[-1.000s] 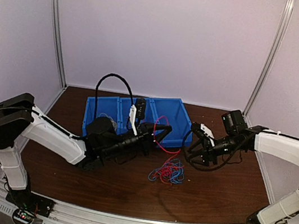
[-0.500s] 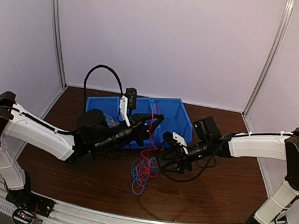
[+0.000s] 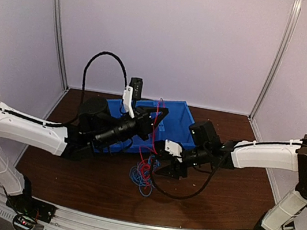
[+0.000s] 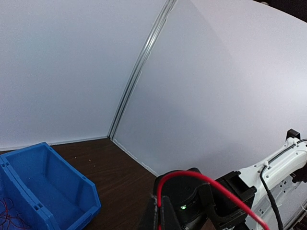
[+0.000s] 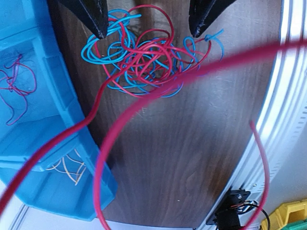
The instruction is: Untangle the cables
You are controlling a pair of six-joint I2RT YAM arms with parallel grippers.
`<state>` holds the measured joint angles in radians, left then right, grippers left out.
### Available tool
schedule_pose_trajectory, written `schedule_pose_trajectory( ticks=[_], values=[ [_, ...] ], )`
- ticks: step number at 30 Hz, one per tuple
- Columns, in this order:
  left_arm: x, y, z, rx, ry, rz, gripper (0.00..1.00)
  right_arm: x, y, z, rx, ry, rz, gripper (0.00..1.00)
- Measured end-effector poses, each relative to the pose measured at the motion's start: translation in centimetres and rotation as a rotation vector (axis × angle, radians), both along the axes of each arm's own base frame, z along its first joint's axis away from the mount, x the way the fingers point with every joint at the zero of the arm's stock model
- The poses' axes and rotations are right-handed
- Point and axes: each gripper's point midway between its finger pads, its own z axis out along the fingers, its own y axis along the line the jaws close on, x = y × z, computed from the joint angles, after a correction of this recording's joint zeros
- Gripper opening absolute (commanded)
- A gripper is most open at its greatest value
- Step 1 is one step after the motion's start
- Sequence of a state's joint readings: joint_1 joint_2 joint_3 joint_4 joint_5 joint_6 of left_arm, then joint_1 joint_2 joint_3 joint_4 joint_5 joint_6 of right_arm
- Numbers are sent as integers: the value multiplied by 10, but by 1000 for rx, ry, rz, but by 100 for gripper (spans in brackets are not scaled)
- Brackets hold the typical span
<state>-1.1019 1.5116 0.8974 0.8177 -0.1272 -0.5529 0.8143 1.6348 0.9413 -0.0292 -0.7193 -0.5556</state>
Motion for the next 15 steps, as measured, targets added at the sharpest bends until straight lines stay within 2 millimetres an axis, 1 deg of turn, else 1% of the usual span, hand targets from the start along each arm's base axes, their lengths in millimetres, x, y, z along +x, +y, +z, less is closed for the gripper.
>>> schedule_pose_trajectory(
  ticks=[3,6,9,12,13,15],
  values=[
    [1,-2,14,21,0,0,0,9,-4,6,-14,-59,-34,58],
    [0,-2,24,41,2,-2,0,11,-6,7,-27,-63,-48,60],
    [-2,0,25,66,7,-9,0,13,-8,9,-32,-71,-61,62],
    [-4,-1,21,98,15,-19,0,17,-8,10,-32,-90,-77,62],
    [-4,-2,19,110,18,-24,0,18,-8,10,-32,-93,-81,59],
    [-5,-3,15,127,24,-30,0,20,-6,10,-26,-95,-87,44]
  ],
)
